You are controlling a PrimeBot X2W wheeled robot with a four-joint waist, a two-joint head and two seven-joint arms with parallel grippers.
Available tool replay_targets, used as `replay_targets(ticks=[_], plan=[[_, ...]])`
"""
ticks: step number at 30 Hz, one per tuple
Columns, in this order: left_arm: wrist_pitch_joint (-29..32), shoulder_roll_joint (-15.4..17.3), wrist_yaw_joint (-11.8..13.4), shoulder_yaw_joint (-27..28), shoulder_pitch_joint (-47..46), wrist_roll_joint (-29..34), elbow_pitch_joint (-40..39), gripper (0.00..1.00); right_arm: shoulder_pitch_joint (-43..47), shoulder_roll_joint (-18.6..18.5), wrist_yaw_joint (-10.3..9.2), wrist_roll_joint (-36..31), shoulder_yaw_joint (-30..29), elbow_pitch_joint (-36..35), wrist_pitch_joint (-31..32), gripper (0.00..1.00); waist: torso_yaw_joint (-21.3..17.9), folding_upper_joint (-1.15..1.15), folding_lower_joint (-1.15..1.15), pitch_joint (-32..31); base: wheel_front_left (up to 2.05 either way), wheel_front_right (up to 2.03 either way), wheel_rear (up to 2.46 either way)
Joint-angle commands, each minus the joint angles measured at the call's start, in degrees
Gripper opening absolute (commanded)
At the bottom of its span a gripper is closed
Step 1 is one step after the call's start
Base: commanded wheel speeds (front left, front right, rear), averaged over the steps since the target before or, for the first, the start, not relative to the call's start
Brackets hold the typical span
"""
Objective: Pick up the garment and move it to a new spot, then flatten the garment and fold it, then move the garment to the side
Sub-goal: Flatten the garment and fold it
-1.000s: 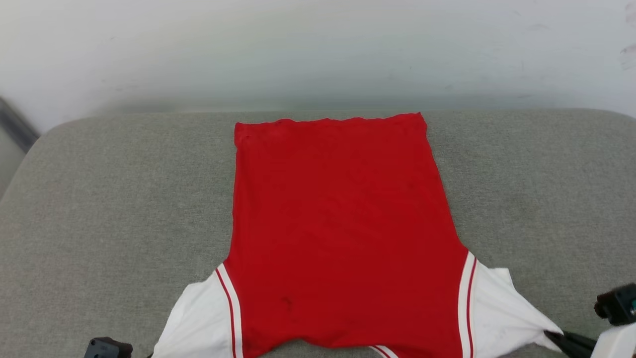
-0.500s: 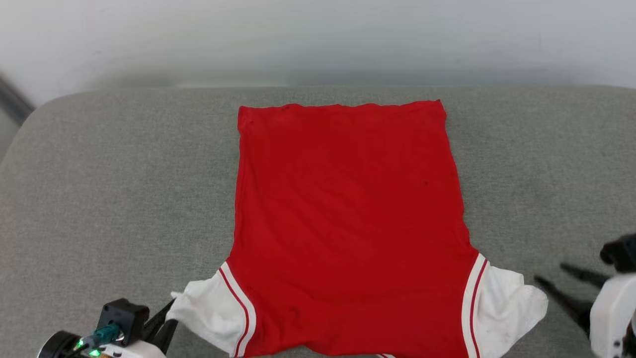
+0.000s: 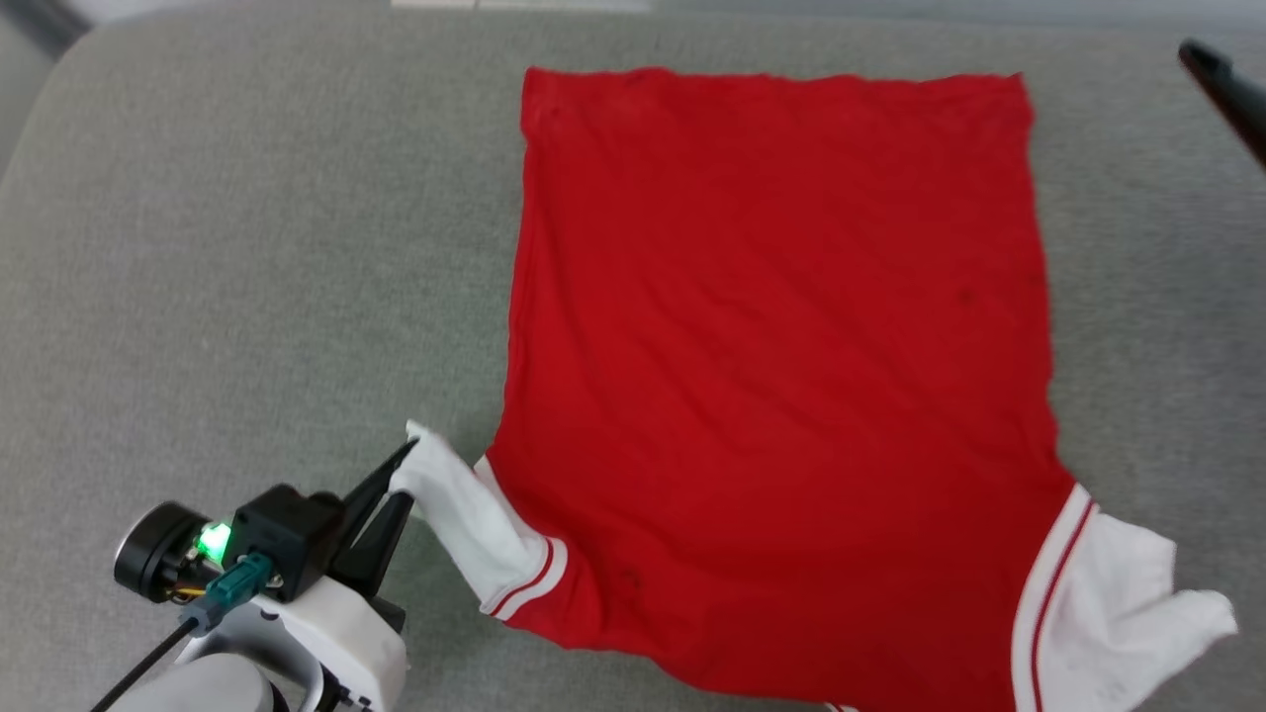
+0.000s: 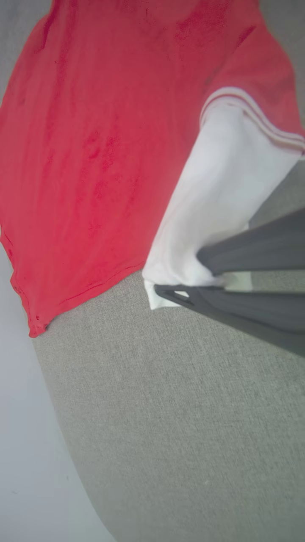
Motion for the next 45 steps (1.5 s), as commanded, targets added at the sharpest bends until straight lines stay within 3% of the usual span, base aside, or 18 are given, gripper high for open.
replay_targets(ticks=[1, 9, 13, 19, 25, 26, 28, 29, 36, 45], plan=[[-0.1, -0.7, -0.2, 0.6, -1.3, 0.7, -0.5, 0.00, -4.1, 0.2, -0.04, -0.7, 1.0, 1.4, 2.4, 1.00, 3.6, 0.00, -0.01, 4.9, 0.00, 0.00, 0.00], [-0.1, -3.2, 0.1, 3.6, -3.2, 4.7, -2.9, 0.00, -22.2, 2.8, -0.04, -1.0, 9.8, 13.4, 27.6, 1.00, 7.5, 0.00, -0.01, 12.2, 0.00, 0.00, 0.00], [-0.1, -4.4, -0.5, 4.9, -3.3, 6.7, -3.9, 0.00, -26.8, 5.3, -0.04, -1.8, 9.7, 17.9, 36.4, 1.00, 8.7, 0.00, -0.01, 15.0, 0.00, 0.00, 0.00], [-0.1, -6.2, -1.6, 6.7, -3.8, 9.3, -4.5, 0.00, -27.6, 7.7, -0.04, -5.4, 7.6, 22.9, 41.2, 1.00, 10.3, 0.00, -0.01, 18.5, 0.00, 0.00, 0.00], [-0.1, -7.5, -2.7, 7.5, -3.2, 11.8, -4.3, 0.00, -21.2, 10.1, -0.02, -6.2, 6.0, 25.2, 39.9, 1.00, 10.6, 0.00, -0.01, 19.7, 0.00, 0.00, 0.00], [-0.1, -7.6, -2.8, 7.5, -3.1, 12.0, -4.2, 0.00, -20.8, 9.9, -0.02, -6.2, 6.3, 24.8, 39.4, 0.00, 10.5, 0.00, -0.01, 19.5, 0.00, 0.00, 0.00], [-0.1, -8.1, -3.1, 8.1, -2.7, 12.1, -3.9, 0.00, -21.0, 9.7, -0.02, -6.0, 6.2, 24.0, 38.4, 0.00, 10.3, 0.00, -0.01, 18.6, 0.00, 0.00, 0.00], [-0.1, -8.7, -3.1, 9.3, -1.5, 11.7, -3.2, 0.00, -22.1, 8.5, -0.03, -5.6, 6.8, 21.8, 35.0, 0.00, 9.8, 0.00, -0.01, 16.1, 0.00, 0.00, 0.00], [-0.1, -7.2, -2.5, 10.2, 2.6, 10.7, -1.7, 0.00, -20.8, 4.1, -0.03, 0.8, 10.5, 16.1, 28.5, 0.00, 7.1, 0.00, -0.01, 8.2, 0.00, 0.00, 0.00], [0.8, -4.6, 0.1, 9.7, 8.5, 8.5, -2.2, 0.00, -7.9, -9.0, -0.04, 11.1, 17.8, 1.5, 23.7, 0.00, 2.6, 0.00, -0.01, -1.6, 0.00, 0.00, 0.00]])
